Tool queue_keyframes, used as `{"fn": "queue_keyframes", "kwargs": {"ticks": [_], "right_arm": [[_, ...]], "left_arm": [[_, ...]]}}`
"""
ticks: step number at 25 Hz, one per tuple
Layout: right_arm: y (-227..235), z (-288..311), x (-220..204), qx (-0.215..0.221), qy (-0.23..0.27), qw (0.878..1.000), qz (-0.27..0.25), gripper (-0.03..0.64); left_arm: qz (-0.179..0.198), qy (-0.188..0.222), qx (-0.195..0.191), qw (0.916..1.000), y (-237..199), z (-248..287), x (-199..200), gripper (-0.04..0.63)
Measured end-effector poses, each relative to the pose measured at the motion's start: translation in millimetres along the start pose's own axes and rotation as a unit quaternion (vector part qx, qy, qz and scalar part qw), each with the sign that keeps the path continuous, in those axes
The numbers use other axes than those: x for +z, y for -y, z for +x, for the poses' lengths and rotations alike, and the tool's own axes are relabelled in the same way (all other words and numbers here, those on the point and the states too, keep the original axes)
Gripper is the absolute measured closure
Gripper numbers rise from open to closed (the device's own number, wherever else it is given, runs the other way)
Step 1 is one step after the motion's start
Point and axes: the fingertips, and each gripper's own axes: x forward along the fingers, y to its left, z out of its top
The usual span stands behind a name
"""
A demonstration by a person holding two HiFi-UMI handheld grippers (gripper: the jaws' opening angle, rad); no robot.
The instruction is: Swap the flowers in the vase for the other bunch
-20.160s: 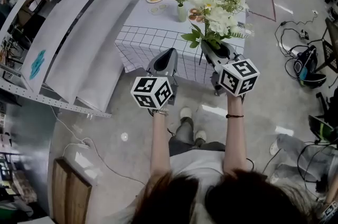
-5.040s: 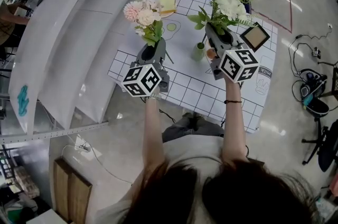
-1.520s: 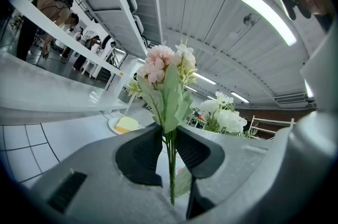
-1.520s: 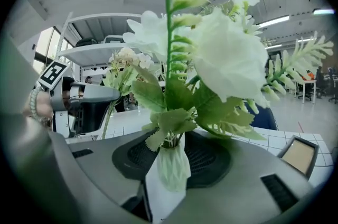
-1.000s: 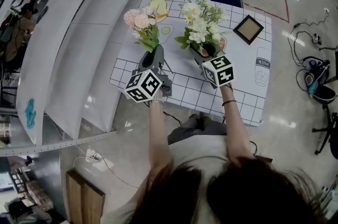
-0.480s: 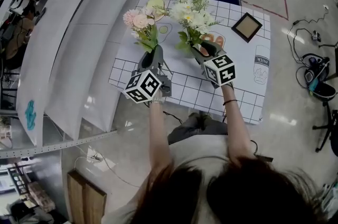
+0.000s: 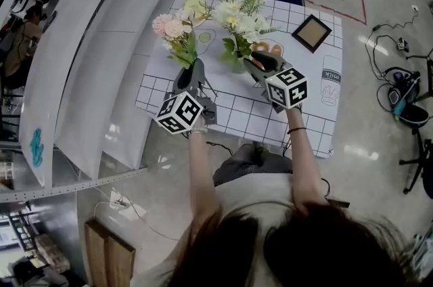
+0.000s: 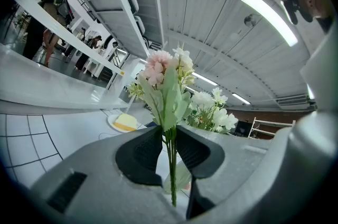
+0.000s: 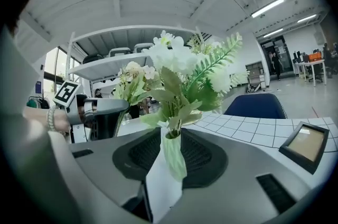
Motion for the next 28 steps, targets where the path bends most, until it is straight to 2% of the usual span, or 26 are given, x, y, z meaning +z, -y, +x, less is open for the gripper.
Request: {"fn": "queue_keyframes", "kwargs": {"ticks": [4, 12, 18, 28], "right_arm": [[-4, -5, 7, 0.019, 0.009, 1.000, 0.002, 0.543], [-13, -15, 20, 0.058, 0.017, 0.998, 0.013, 0.588], [-23, -21, 36, 0.083, 0.030, 0.996, 0.004, 0.601], [-33, -34, 50, 0.101, 0.044, 0.994, -0.012, 0.607]], "left_arm": [[0.000, 0.005, -0.001, 1.0000, 3, -4, -2, 0.515], [-0.006, 0.013, -0.005, 0.9999, 7, -11, -5, 0.515], [-0.009, 0.017, -0.012, 0.9998, 11, -13, -7, 0.515], [0.005, 0.013, -0.029, 0.9995, 24, -14, -6, 0.515]]}}
